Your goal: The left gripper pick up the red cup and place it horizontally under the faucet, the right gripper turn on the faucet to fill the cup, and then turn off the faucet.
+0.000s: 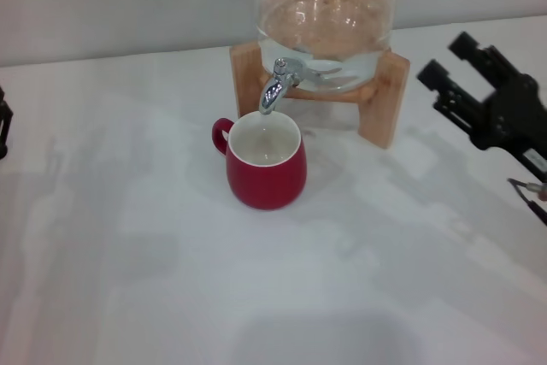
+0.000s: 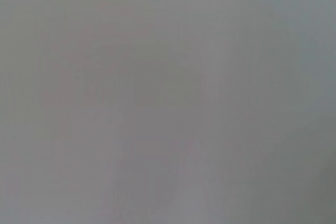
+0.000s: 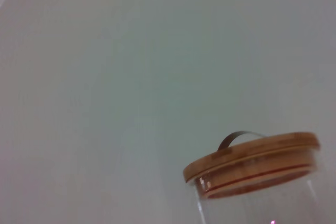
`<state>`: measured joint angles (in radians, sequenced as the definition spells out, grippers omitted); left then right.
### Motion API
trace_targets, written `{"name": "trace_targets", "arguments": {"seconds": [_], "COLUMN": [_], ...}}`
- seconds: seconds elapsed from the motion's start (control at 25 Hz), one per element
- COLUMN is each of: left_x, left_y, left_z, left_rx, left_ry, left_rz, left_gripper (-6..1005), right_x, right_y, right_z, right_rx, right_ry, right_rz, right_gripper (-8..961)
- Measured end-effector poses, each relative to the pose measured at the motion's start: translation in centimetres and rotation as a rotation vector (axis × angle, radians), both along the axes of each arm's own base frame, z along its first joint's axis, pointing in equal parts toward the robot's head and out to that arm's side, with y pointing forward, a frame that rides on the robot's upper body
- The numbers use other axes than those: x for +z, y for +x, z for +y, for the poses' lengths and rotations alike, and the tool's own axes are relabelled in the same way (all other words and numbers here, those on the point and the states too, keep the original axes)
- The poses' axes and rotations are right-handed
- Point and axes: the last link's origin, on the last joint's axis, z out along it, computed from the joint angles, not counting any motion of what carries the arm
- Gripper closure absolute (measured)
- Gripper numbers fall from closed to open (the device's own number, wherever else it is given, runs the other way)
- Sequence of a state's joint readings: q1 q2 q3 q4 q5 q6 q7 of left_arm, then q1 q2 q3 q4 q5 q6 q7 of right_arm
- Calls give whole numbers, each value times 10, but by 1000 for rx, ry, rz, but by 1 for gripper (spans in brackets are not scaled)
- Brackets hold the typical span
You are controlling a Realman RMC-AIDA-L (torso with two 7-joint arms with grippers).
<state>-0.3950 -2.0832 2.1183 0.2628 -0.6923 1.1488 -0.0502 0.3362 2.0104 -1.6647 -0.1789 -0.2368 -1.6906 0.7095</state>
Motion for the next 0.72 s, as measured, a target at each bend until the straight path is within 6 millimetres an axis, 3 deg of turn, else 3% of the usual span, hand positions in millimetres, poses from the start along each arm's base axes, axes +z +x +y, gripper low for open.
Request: {"name": "trace_targets", "arguments": {"seconds": [0.24,0.72], "left_x": [2,4], "left_y": [-9,-18], "left_z": [-5,-7], "left_rx": [35,67], "left_ry": [13,7], "left_rz": [13,34], "left_gripper": [376,376], "right_x": [-12,-34], "right_y": [-11,-23], "right_z": [16,28], "right_rx": [5,7], "right_ry": [-64,-190], "right_rz": [-33,-76], "right_gripper": [175,175]}}
